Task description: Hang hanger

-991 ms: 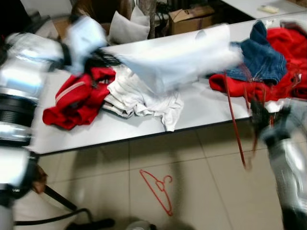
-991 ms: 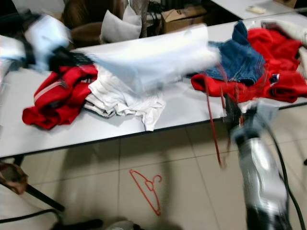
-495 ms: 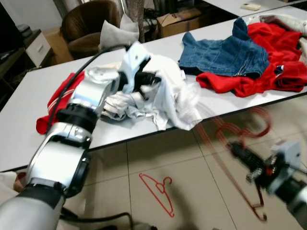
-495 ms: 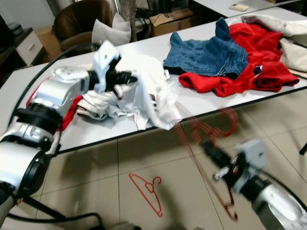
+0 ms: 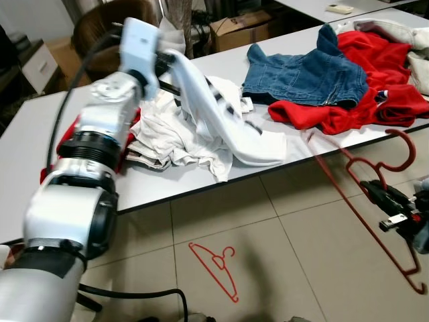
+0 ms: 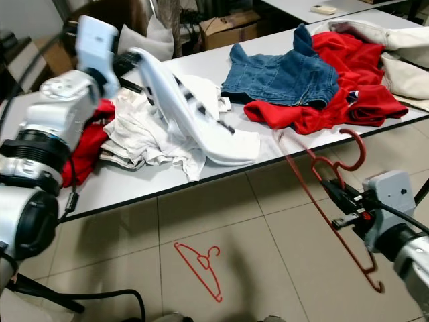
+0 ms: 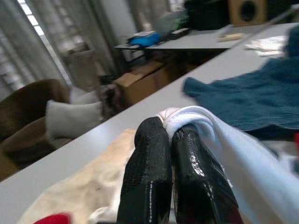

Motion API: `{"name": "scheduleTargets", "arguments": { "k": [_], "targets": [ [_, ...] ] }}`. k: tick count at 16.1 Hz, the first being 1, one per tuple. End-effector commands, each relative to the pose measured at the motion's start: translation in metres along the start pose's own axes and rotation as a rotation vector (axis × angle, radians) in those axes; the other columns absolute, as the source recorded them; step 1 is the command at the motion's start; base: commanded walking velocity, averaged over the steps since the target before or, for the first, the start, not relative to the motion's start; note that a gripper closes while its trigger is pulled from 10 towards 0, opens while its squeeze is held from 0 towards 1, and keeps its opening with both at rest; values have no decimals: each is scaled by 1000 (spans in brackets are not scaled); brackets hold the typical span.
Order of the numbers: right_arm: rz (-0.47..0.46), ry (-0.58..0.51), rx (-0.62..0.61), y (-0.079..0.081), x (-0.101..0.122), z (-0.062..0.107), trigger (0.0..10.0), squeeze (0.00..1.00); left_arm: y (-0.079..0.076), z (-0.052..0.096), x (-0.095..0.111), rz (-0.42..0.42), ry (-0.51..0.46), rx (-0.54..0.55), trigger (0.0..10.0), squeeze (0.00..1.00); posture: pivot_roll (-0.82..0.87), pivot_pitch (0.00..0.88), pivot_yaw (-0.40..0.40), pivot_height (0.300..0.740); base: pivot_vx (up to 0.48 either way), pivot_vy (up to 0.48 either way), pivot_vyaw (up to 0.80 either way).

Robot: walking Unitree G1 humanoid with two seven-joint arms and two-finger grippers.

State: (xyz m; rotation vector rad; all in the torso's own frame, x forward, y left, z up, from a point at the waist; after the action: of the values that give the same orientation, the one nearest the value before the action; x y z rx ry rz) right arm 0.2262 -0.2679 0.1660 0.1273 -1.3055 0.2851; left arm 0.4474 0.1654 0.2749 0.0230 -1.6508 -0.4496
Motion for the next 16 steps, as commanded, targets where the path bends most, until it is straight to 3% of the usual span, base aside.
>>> {"name": "scheduleTargets", "arguments": {
  "k": [1,3,4,5,6,7,8,9,13,14,15,16],
  "targets": [
    [8,6,19,1,2,2,10000,0,14,2,8,-13,-15,53,0,0,-174,0,137,710,0,0,0],
    [22,-11,38,1,7,4,10000,0,15,2,6,-22,-9,63,0,0,-174,0,137,710,0,0,0],
    [-24,-173,94,9,35,2,10000,0,-3,0,4,-72,-17,-42,0,0,-177,0,128,710,0,0,0],
    [-62,-248,176,22,48,1,10000,0,-15,-1,3,-106,-20,-109,0,0,-177,0,128,710,0,0,0],
    [-108,-296,314,46,58,-1,10000,0,-29,-2,3,-153,-25,-184,0,0,-177,0,128,710,0,0,0],
    [-118,-246,475,81,49,-10,10000,0,-38,-3,5,-192,-30,-230,0,0,-175,0,129,710,0,0,0],
    [-120,-234,496,86,46,-12,10000,0,-40,-3,6,-197,-32,-239,0,0,-175,0,129,710,0,0,0],
    [-151,-209,575,108,39,-24,10000,0,-46,-2,8,-226,-37,-276,0,0,-168,0,126,710,0,0,0],
    [-193,-142,552,115,26,-52,10000,0,-51,2,9,-252,-44,-336,0,0,-155,0,114,710,0,0,0],
    [-208,-128,520,113,22,-68,10000,0,-53,6,8,-273,-39,-375,0,0,-151,0,111,710,0,0,0],
    [-214,-126,515,112,22,-72,10000,0,-54,7,6,-282,-34,-386,0,0,-150,0,111,710,0,0,0],
    [-214,-123,493,112,23,-92,10000,0,-53,16,-2,-334,-2,-410,0,0,-136,0,96,710,0,0,0]
  ]
}}
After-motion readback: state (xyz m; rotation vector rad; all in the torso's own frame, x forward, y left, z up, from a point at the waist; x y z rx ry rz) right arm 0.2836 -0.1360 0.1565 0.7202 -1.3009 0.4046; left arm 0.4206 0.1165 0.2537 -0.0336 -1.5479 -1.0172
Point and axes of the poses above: a point about 5 cm out from each wrist's last joint towards the gripper, its own z axis pointing back from the gripper into the wrist, its own x axis along the axis of the wrist's last joint, y = z × x, the point moved 3 cm from there along -z, pointing out of the wrist towards the gripper, and after that the axes turned 6 degrees about -z, right-handed, at the moved point
